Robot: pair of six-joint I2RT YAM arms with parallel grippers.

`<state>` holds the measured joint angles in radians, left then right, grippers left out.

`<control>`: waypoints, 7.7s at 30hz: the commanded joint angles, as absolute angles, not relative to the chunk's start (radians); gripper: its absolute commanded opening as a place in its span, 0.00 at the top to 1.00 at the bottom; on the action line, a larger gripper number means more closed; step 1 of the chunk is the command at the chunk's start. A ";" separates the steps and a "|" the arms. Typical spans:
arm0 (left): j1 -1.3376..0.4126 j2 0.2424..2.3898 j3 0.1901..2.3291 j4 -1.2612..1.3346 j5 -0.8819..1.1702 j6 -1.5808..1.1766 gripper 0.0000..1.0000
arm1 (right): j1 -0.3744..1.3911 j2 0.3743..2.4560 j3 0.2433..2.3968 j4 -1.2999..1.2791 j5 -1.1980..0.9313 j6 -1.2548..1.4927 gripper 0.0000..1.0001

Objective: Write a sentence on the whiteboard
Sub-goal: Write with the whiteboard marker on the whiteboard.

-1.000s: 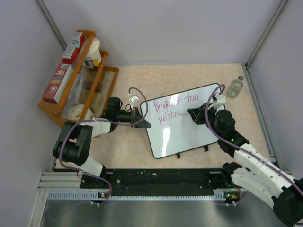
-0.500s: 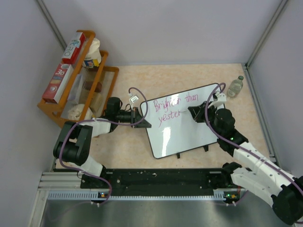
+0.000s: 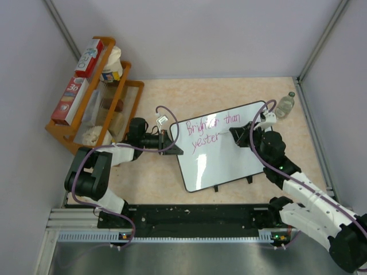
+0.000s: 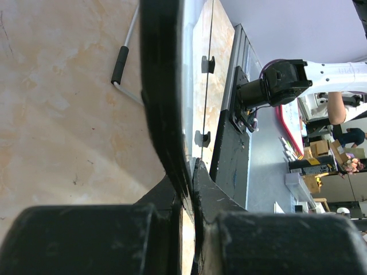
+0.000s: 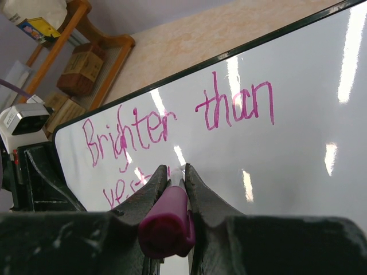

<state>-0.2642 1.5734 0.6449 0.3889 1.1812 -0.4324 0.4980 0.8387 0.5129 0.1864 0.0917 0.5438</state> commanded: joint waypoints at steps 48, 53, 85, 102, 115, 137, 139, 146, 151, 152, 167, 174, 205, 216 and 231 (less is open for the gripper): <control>-0.291 1.589 0.614 0.393 1.101 -0.227 1.00 | 0.454 0.796 0.523 0.164 0.068 0.535 1.00; -0.291 1.589 0.614 0.394 1.101 -0.227 1.00 | 0.454 0.805 0.517 0.156 0.037 0.537 1.00; -0.291 1.589 0.614 0.396 1.101 -0.229 1.00 | 0.453 0.753 0.512 0.084 0.100 0.497 1.00; -0.291 1.589 0.614 0.393 1.100 -0.227 1.00 | 0.451 0.750 0.594 0.155 0.087 0.509 1.00; -0.291 1.589 0.614 0.391 1.100 -0.225 1.00 | 0.434 0.851 0.626 0.190 0.081 0.508 1.00; -0.291 1.588 0.614 0.391 1.101 -0.224 1.00 | 0.431 0.805 0.545 0.103 0.043 0.503 1.00; -0.291 1.588 0.614 0.391 1.101 -0.225 1.00 | 0.431 0.799 0.537 0.098 0.038 0.505 1.00; -0.291 1.588 0.612 0.391 1.100 -0.224 1.00 | 0.431 0.781 0.514 0.084 0.031 0.512 1.00; -0.291 1.588 0.614 0.391 1.101 -0.224 1.00 | 0.431 0.770 0.505 0.072 0.026 0.511 1.00; -0.291 1.588 0.614 0.391 1.100 -0.224 1.00 | 0.431 0.769 0.503 0.069 0.025 0.511 1.00; -0.291 1.589 0.615 0.391 1.100 -0.225 1.00 | 0.431 0.727 0.535 0.038 0.034 0.495 1.00; -0.291 1.589 0.614 0.391 1.100 -0.225 1.00 | 0.430 0.710 0.577 0.031 0.060 0.485 1.00; -0.291 1.588 0.612 0.394 1.101 -0.227 1.00 | 0.428 0.815 0.614 0.074 0.083 0.474 1.00; -0.291 1.586 0.612 0.393 1.101 -0.225 1.00 | 0.428 0.819 0.598 0.071 0.041 0.474 1.00; -0.291 1.586 0.612 0.393 1.101 -0.225 1.00 | 0.429 0.776 0.560 0.034 0.037 0.482 1.00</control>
<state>-0.2642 1.5734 0.6449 0.3935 1.1877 -0.4240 0.4416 0.8009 0.5690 0.0364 0.0360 0.4900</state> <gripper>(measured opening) 0.074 0.141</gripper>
